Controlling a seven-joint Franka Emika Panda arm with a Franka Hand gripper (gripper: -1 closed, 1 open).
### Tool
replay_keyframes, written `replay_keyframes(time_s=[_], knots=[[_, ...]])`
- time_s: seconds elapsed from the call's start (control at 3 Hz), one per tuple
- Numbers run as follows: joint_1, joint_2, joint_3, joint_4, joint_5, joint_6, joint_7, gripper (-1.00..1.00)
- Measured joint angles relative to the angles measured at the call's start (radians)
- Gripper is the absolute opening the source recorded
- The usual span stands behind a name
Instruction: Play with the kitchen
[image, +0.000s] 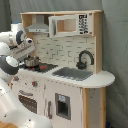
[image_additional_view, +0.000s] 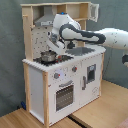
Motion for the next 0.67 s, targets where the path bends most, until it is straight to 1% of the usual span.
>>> replay_keyframes(time_s=[0.33,0.67], knots=[[0.024,0.0,-0.015,0.04,-0.06,-0.062,-0.021,1.0],[0.088,0.0,-0.063,0.04,-0.116,-0.112,-0.019,1.0]])
